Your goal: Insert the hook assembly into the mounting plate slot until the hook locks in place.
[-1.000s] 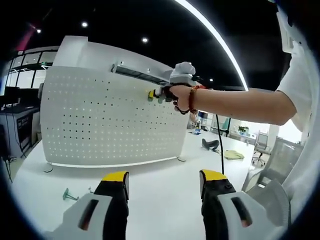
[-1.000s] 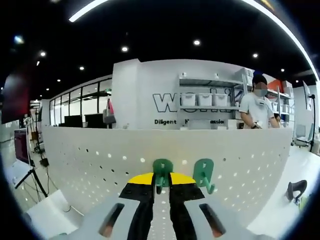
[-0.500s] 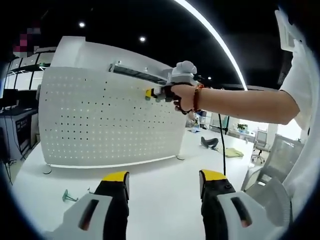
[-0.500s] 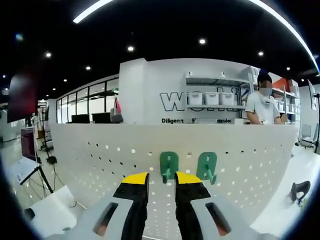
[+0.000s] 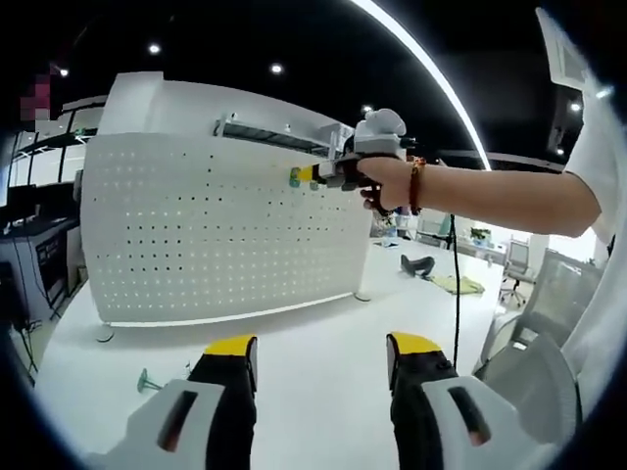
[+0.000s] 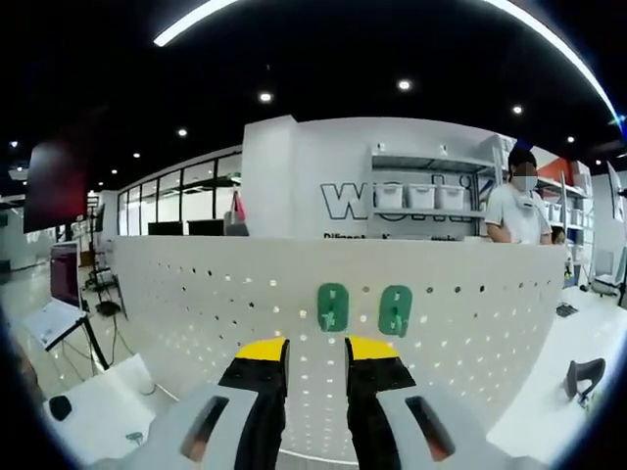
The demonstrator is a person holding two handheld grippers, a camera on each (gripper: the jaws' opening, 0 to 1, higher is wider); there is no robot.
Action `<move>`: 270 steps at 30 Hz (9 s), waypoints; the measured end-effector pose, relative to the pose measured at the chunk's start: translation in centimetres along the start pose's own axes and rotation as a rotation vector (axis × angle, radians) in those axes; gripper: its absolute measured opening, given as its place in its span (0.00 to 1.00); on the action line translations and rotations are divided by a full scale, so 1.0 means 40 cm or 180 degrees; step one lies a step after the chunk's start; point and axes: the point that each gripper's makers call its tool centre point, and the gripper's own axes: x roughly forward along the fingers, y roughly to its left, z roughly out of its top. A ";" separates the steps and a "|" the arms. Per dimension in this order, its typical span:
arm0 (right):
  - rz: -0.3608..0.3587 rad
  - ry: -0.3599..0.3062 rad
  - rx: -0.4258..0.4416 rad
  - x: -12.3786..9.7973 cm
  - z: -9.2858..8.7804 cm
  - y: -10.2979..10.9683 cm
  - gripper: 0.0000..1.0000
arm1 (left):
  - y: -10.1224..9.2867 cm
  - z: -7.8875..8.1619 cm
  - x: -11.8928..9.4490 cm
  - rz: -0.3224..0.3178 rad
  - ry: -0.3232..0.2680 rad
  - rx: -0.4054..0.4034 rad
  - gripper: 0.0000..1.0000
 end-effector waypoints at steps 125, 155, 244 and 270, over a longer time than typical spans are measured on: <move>0.0826 0.0708 0.0239 -0.381 -0.406 0.313 0.34 | 0.473 -0.323 0.224 0.0626 0.1299 0.0206 0.19; 0.0814 0.0738 0.0374 -0.379 -0.414 0.326 0.33 | 0.460 -0.348 0.250 0.0492 0.1363 0.0101 0.04; 0.1797 0.0561 0.2319 -0.501 -0.272 0.463 0.02 | -0.037 0.081 0.032 -0.0430 -0.0417 0.0211 0.04; 0.1370 0.0221 0.1580 -0.446 -0.202 0.384 0.01 | -0.008 0.071 0.010 -0.0424 -0.0269 -0.0035 0.14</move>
